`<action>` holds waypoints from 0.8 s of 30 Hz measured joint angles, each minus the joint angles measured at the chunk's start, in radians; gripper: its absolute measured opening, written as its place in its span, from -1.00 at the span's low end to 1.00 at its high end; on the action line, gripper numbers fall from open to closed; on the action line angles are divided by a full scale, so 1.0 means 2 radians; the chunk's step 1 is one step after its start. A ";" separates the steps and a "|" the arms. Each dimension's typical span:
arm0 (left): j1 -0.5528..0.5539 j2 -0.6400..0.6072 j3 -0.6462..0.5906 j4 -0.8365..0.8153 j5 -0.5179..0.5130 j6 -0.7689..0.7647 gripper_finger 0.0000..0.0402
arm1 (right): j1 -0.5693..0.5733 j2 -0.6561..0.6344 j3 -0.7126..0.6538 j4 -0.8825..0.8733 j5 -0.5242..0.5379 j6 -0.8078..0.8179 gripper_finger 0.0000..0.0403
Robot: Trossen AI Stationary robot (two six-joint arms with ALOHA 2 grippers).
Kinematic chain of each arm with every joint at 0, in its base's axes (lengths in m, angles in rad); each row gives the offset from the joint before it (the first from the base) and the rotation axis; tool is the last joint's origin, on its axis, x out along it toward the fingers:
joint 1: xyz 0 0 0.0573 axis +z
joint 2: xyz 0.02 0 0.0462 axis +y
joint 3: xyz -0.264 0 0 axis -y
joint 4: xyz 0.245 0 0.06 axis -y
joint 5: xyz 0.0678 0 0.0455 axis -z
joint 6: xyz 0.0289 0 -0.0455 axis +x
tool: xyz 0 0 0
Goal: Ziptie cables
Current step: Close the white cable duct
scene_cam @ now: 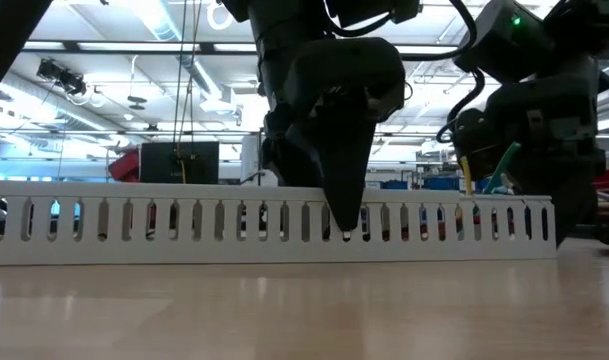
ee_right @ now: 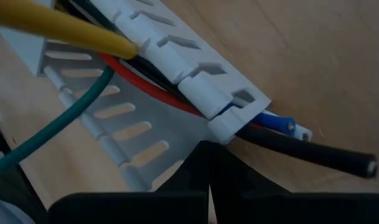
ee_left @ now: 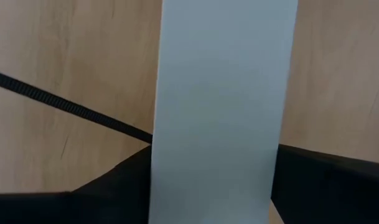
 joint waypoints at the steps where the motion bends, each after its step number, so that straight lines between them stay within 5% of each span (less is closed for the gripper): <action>1: 0.000 0.000 0.000 0.001 0.000 0.003 0.17 | -0.002 0.000 0.000 0.001 -0.001 0.000 -1.00; 24: 0.003 0.011 -0.004 0.058 0.004 0.001 0.26 | -0.004 0.003 0.000 0.048 0.037 0.001 -1.00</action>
